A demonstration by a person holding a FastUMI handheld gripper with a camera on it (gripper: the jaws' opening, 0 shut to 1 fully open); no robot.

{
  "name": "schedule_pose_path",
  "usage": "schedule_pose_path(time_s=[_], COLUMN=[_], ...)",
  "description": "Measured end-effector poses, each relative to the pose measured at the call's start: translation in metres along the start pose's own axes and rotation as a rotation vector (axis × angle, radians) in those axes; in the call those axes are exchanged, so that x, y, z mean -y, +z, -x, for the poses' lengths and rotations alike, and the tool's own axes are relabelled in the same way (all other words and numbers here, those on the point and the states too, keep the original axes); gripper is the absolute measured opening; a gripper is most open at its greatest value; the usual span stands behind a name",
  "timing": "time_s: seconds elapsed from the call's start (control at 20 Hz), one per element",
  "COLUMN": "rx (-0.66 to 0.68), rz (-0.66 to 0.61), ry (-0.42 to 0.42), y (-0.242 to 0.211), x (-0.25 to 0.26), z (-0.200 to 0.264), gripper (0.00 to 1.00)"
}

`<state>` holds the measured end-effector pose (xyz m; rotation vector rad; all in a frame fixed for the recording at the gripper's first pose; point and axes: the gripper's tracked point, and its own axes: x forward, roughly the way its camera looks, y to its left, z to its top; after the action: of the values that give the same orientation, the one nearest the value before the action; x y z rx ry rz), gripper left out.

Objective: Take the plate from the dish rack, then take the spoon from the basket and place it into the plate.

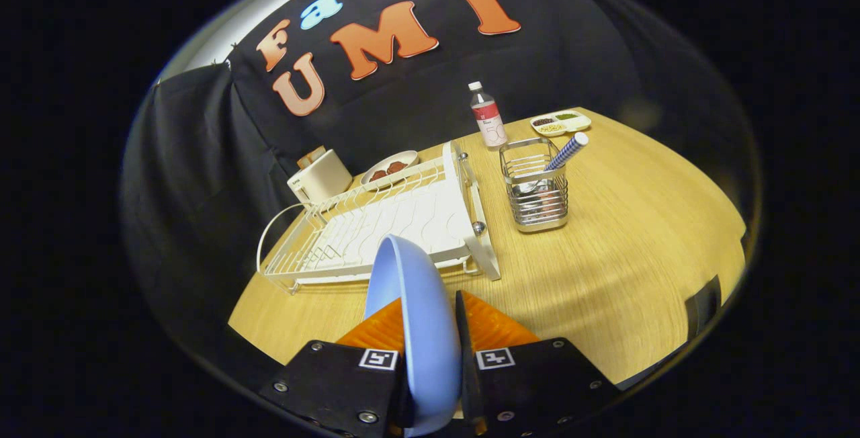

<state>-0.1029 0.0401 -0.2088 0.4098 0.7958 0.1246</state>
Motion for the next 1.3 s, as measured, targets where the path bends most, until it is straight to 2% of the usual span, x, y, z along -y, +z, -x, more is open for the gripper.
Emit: schedule_pose_path(time_s=[0.2, 0.4, 0.55, 0.75, 1.05, 1.2, 1.3], rx=[-0.029, -0.035, -0.014, -0.001, 0.118, 0.184, 0.211], rz=[0.086, 0.126, 0.186, 0.15, 0.222, 0.241, 0.228], ry=[-0.002, -0.013, -0.112, -0.109, -0.157, -0.264, -0.289], y=[-0.014, -0.022, -0.018, -0.015, 0.025, 0.052, 0.064], x=[0.009, 0.013, 0.033, 0.036, 0.055, 0.089, 0.1], z=[-0.007, -0.021, -0.032, -0.035, -0.024, -0.027, -0.022], gripper=[0.31, 0.45, 0.49, 0.51, 0.65, 0.78, 0.84])
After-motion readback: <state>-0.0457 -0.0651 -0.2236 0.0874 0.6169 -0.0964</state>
